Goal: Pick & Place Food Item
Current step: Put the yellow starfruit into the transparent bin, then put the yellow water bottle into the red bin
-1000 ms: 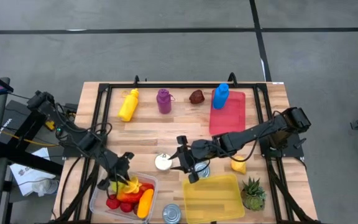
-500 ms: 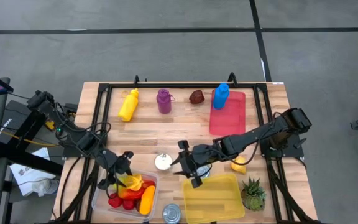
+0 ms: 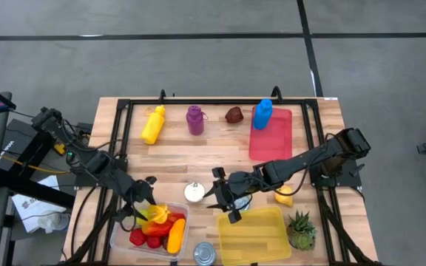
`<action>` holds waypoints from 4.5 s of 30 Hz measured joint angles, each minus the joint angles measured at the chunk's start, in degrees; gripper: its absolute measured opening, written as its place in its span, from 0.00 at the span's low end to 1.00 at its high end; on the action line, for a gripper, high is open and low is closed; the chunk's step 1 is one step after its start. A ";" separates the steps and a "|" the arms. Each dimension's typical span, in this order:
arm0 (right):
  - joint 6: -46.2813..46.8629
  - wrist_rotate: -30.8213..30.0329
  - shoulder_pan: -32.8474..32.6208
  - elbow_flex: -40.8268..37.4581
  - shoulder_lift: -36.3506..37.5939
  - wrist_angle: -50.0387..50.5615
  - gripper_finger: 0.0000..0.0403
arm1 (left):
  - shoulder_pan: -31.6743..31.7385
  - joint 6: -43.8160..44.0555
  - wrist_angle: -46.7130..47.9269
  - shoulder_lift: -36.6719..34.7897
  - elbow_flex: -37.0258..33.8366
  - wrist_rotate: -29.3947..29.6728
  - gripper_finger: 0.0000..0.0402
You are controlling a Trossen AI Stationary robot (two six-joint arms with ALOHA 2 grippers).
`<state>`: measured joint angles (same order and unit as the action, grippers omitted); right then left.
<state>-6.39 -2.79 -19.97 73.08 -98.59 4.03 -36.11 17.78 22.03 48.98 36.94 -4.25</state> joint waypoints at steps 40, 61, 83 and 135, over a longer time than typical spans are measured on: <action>0.28 -6.11 -0.35 0.00 0.04 -9.10 0.37 | -10.44 -8.09 0.10 10.06 6.13 23.30 0.84; -2.62 1.94 0.96 24.19 -20.99 2.93 0.25 | -9.11 -8.89 0.21 12.15 6.16 29.11 0.84; -12.27 4.46 -3.28 15.33 -16.43 -20.88 0.25 | -8.06 -20.80 -20.74 4.88 2.17 40.92 0.84; -5.86 -21.29 -4.94 -47.36 18.49 -53.83 0.68 | 66.00 -2.36 2.19 12.54 3.22 20.37 0.98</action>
<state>-12.25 -24.08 -24.92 25.71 -80.09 -49.80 29.90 15.42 24.22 61.51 40.16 16.12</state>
